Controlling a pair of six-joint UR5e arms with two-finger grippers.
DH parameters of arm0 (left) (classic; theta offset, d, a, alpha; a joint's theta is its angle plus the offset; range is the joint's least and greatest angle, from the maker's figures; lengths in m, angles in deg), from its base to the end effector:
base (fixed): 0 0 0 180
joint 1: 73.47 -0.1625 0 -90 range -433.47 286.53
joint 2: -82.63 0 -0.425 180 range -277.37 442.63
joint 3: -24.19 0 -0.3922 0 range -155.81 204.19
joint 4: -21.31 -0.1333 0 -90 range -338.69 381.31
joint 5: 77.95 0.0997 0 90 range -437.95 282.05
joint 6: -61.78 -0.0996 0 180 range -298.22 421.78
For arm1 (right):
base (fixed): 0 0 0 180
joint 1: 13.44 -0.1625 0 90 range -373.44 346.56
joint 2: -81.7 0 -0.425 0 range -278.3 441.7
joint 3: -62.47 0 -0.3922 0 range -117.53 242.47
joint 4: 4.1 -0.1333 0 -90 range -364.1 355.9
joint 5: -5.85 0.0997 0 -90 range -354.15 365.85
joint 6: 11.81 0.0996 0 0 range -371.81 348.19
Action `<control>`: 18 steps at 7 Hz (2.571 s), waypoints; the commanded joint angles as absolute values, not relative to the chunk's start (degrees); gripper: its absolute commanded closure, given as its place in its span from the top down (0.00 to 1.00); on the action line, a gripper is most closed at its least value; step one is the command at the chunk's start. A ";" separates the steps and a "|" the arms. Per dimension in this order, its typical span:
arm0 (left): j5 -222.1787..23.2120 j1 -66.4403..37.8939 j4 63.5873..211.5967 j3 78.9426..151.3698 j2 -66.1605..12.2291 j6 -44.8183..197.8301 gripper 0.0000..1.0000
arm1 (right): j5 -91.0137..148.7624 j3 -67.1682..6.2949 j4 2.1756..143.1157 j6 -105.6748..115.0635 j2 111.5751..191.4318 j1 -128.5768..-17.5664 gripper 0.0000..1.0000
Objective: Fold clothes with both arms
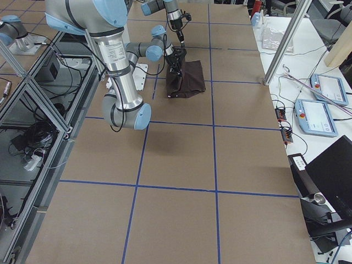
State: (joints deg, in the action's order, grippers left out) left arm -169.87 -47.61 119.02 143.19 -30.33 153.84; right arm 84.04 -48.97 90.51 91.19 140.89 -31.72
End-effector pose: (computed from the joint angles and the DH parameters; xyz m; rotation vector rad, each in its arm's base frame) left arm 0.4326 -0.3541 0.2092 0.1865 1.0339 -0.4247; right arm -0.5187 -0.3332 0.2094 0.2357 -0.8317 0.5978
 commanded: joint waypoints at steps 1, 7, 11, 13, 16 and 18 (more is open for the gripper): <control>-169.80 -45.96 128.92 133.13 -31.01 152.40 0.00 | 84.16 -41.18 84.16 89.37 139.79 -34.08 0.00; -169.62 -44.29 137.94 122.10 -31.54 151.95 0.00 | 85.39 -34.03 83.53 88.65 136.54 -35.50 0.00; -175.99 -38.60 137.94 123.77 -31.02 134.25 1.00 | 90.39 -34.38 84.23 80.92 131.46 -37.08 1.00; -176.56 -38.22 137.94 123.85 -30.93 133.32 1.00 | 89.79 -32.12 84.05 78.74 130.48 -34.20 1.00; -176.56 -38.31 137.94 124.29 -30.93 133.76 1.00 | 89.08 -23.85 83.96 71.45 127.14 -33.65 1.00; -176.56 -38.31 137.94 124.29 -30.93 133.76 1.00 | 89.70 -22.71 84.32 67.84 127.14 -35.84 1.00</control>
State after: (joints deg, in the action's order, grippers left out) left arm -176.56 -38.30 137.94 124.27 -30.93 133.75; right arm 89.34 -23.90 84.19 70.26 127.26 -34.52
